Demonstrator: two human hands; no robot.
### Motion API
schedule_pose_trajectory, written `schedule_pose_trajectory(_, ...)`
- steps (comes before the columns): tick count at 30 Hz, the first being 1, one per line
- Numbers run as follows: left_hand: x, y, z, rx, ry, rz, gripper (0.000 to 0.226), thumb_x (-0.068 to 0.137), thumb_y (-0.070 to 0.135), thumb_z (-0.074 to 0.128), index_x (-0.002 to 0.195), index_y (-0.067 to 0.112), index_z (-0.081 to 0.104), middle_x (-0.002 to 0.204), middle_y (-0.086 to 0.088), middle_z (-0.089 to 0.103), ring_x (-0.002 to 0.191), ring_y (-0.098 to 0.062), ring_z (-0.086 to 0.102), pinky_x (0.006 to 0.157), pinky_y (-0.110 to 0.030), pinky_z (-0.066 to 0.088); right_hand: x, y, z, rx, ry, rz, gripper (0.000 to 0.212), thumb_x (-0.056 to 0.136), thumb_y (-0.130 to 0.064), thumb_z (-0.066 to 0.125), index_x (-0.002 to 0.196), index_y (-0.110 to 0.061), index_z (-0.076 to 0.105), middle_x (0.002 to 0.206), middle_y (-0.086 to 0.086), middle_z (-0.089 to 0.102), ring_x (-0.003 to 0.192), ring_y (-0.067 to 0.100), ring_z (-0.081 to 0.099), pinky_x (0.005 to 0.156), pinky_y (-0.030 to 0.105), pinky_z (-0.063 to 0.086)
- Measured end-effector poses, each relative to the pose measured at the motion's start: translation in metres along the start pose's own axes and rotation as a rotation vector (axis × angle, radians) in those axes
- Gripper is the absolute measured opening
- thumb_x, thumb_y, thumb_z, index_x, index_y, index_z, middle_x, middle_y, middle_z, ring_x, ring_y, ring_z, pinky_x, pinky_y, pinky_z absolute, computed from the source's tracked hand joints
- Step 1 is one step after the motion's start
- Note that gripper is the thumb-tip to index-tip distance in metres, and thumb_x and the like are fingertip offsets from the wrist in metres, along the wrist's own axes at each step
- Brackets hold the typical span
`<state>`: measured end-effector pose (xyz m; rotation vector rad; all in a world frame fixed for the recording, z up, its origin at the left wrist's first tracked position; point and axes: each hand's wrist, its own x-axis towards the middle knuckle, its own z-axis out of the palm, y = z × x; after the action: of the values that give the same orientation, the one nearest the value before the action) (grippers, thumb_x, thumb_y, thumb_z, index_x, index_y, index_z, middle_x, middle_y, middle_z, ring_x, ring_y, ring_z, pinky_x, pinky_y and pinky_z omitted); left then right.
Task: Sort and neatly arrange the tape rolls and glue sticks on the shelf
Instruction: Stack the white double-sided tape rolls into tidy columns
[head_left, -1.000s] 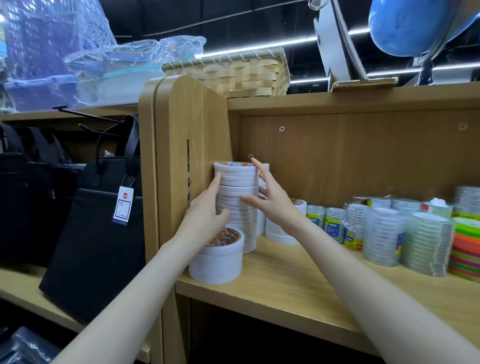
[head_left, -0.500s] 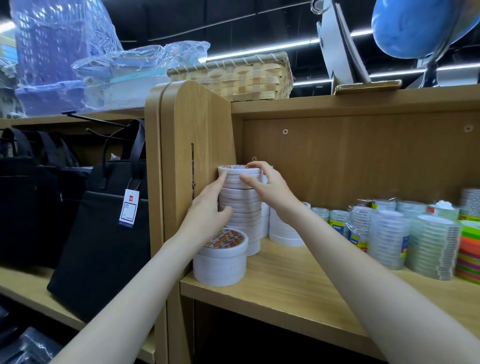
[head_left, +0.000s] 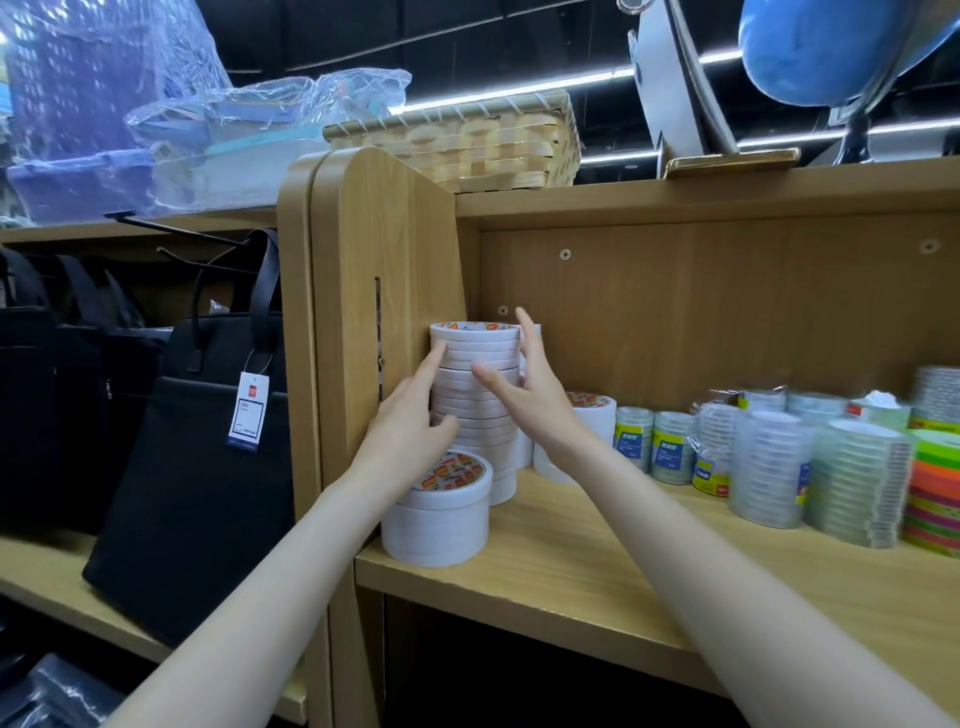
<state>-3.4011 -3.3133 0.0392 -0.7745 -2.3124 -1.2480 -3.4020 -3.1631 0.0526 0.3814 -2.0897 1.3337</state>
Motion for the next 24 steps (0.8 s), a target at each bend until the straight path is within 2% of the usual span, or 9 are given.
schedule_pose_trajectory(2, -0.004, -0.001, -0.001, 0.001, -0.002, 0.006, 0.077, 0.088, 0.008, 0.05, 0.147, 0.04, 0.011, 0.135, 0.002, 0.044, 0.102, -0.016, 0.058, 0.091, -0.031, 0.047, -0.006, 0.001, -0.006, 0.01, -0.043, 0.031, 0.093, 0.082, -0.027, 0.07, 0.149, -0.028, 0.005, 0.151, -0.005, 0.027, 0.13, 0.004, 0.032, 0.108, 0.027, 0.028)
schedule_pose_trajectory(5, -0.01, -0.003, -0.001, 0.014, -0.013, 0.005, 0.076, 0.09, 0.011, 0.051, 0.147, 0.039, 0.011, 0.134, 0.003, 0.043, 0.102, -0.013, 0.055, 0.088, -0.028, 0.044, -0.009, 0.004, -0.009, -0.089, -0.073, 0.031, 0.102, 0.078, -0.02, 0.075, 0.149, -0.024, 0.002, 0.151, -0.004, 0.029, 0.134, 0.014, 0.035, 0.104, 0.026, 0.03)
schedule_pose_trajectory(8, -0.019, -0.003, -0.004, 0.005, -0.063, -0.021, 0.068, 0.092, 0.013, 0.051, 0.147, 0.034, 0.016, 0.143, 0.0, 0.039, 0.121, -0.018, 0.048, 0.096, -0.028, 0.038, -0.011, 0.004, -0.011, -0.125, -0.038, 0.038, 0.1, 0.079, -0.024, 0.074, 0.149, -0.025, 0.003, 0.15, 0.002, 0.032, 0.132, 0.02, 0.039, 0.108, 0.033, 0.032)
schedule_pose_trajectory(11, -0.028, -0.005, -0.01, 0.078, -0.098, -0.04, 0.057, 0.093, 0.016, 0.049, 0.145, 0.025, 0.027, 0.147, -0.003, 0.037, 0.133, -0.018, 0.037, 0.105, -0.027, 0.03, -0.02, 0.009, -0.018, -0.114, -0.003, 0.066, 0.084, 0.083, -0.024, 0.068, 0.147, -0.028, 0.014, 0.143, 0.005, 0.036, 0.123, 0.021, 0.047, 0.102, 0.035, 0.04)
schedule_pose_trajectory(16, -0.039, 0.005, -0.013, 0.159, -0.26, -0.025, 0.06, 0.09, 0.034, 0.056, 0.143, 0.021, 0.031, 0.144, 0.002, 0.039, 0.129, -0.014, 0.038, 0.1, -0.023, 0.032, -0.033, 0.013, -0.028, -0.064, -0.153, 0.096, 0.065, 0.088, -0.003, 0.058, 0.14, -0.028, 0.029, 0.125, -0.007, 0.043, 0.123, 0.017, 0.047, 0.076, 0.007, 0.045)
schedule_pose_trajectory(18, -0.047, 0.007, -0.014, 0.186, -0.343, -0.028, 0.06, 0.085, 0.048, 0.058, 0.135, 0.019, 0.044, 0.131, 0.003, 0.048, 0.119, -0.011, 0.045, 0.095, -0.02, 0.034, -0.036, 0.011, -0.033, -0.111, -0.176, 0.099, 0.057, 0.089, -0.004, 0.056, 0.137, -0.027, 0.036, 0.127, -0.005, 0.046, 0.121, 0.014, 0.048, 0.082, 0.011, 0.045)
schedule_pose_trajectory(20, -0.056, 0.004, -0.01, 0.289, -0.362, 0.006, 0.065, 0.074, 0.062, 0.051, 0.119, 0.015, 0.059, 0.12, 0.002, 0.057, 0.113, -0.013, 0.045, 0.093, -0.023, 0.033, -0.043, 0.014, -0.041, -0.198, -0.158, 0.136, 0.041, 0.09, -0.008, 0.056, 0.126, -0.026, 0.049, 0.131, -0.001, 0.051, 0.113, 0.016, 0.054, 0.093, 0.027, 0.048)
schedule_pose_trajectory(22, -0.061, 0.0, -0.005, 0.399, -0.312, 0.031, 0.053, 0.081, 0.05, 0.053, 0.121, 0.016, 0.057, 0.126, 0.0, 0.054, 0.123, -0.017, 0.035, 0.105, -0.027, 0.024, -0.055, 0.016, -0.051, -0.237, -0.207, 0.207, 0.029, 0.09, -0.009, 0.054, 0.115, -0.025, 0.056, 0.126, -0.001, 0.056, 0.102, 0.02, 0.06, 0.094, 0.039, 0.05)
schedule_pose_trajectory(24, -0.062, 0.0, 0.0, 0.428, -0.271, 0.07, 0.04, 0.091, 0.032, 0.053, 0.127, 0.017, 0.053, 0.131, 0.0, 0.051, 0.128, -0.019, 0.03, 0.111, -0.031, 0.017, -0.067, 0.017, -0.058, -0.239, -0.307, 0.276, 0.027, 0.091, -0.009, 0.054, 0.114, -0.023, 0.056, 0.123, 0.0, 0.057, 0.094, 0.021, 0.062, 0.089, 0.035, 0.052)
